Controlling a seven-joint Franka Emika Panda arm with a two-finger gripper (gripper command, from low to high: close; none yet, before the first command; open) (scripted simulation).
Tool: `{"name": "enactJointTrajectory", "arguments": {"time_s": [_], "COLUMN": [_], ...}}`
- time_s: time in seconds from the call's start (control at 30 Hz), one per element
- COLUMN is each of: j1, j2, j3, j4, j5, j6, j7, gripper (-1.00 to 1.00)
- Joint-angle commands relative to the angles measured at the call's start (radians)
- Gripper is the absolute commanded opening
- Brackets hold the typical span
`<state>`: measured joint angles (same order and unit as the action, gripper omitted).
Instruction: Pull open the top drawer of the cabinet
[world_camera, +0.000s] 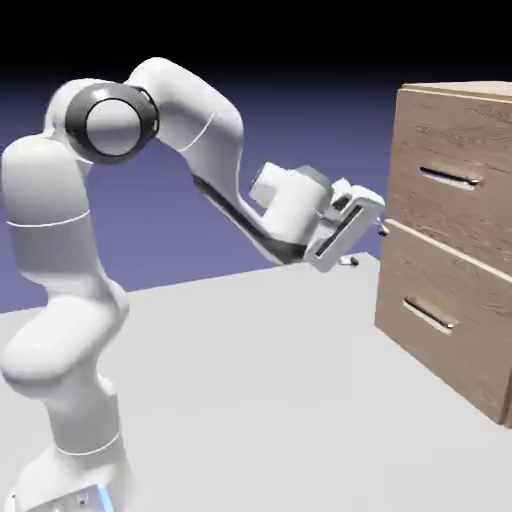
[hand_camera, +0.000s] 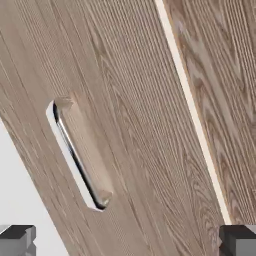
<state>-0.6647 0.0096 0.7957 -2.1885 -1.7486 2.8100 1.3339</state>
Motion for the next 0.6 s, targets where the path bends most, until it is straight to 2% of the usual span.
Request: {"name": "enactJointTrajectory", "arguments": {"time_s": [0.0,0.57], "j1": [-0.017,-0.303], "j2": [0.014,0.26], "j3": [0.02,0.356], "j4": [0.015,0.278], "j5": [-0.044,-0.783], "j6": [-0.006,-0.102], "j7": [0.015,0.265], "gripper": [0.0,0.0]}}
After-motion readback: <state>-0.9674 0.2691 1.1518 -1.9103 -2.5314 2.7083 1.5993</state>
